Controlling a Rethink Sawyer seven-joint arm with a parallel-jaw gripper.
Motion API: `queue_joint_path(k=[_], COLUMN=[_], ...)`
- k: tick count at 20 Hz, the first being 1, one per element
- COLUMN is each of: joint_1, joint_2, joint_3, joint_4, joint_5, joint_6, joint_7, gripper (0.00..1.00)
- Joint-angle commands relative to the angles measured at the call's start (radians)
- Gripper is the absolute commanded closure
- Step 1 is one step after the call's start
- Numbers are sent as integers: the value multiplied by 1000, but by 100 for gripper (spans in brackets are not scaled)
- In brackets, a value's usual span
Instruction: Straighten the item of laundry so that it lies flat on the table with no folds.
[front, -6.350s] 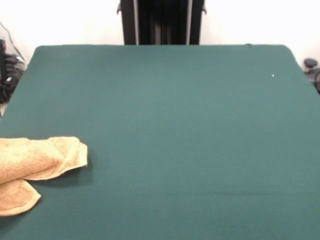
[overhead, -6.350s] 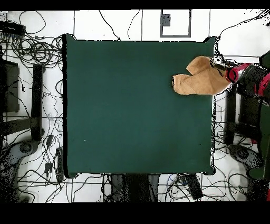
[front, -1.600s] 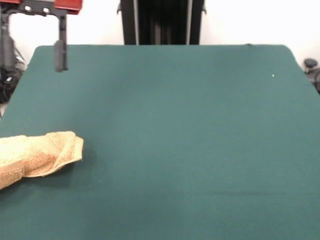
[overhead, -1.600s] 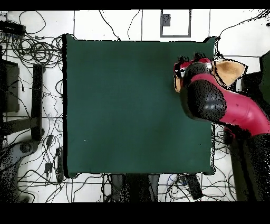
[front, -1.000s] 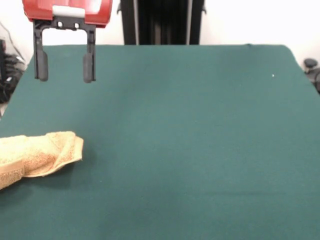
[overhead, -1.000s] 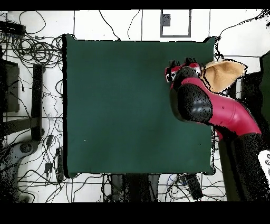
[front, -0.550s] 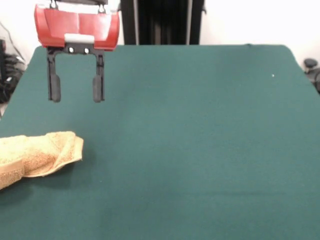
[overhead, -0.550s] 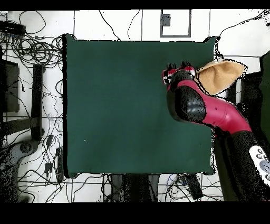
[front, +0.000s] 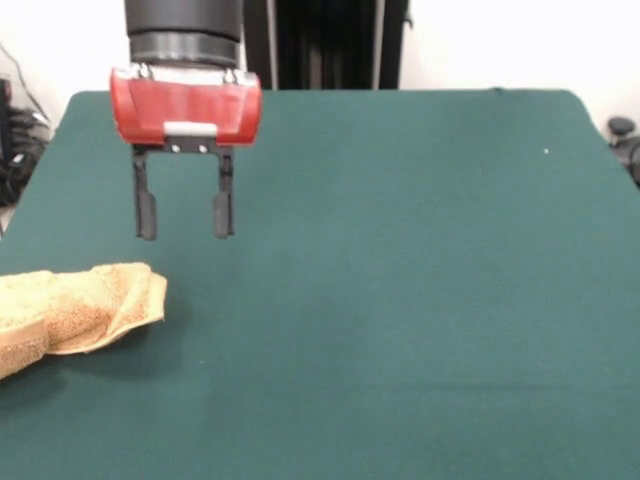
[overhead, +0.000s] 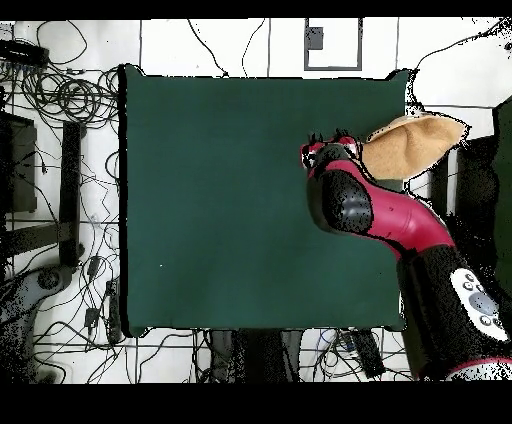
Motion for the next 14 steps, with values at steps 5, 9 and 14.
queue_joint_path(k=[5,9,14], joint_1=[105,128,173], joint_2=[107,113,141], joint_3=[-82,-119,-189], joint_4=[3,-15,-55], joint_5=[39,33,33], joint_6=[-44,-66,-109], joint_7=[239,230,223], gripper=[0,0,0])
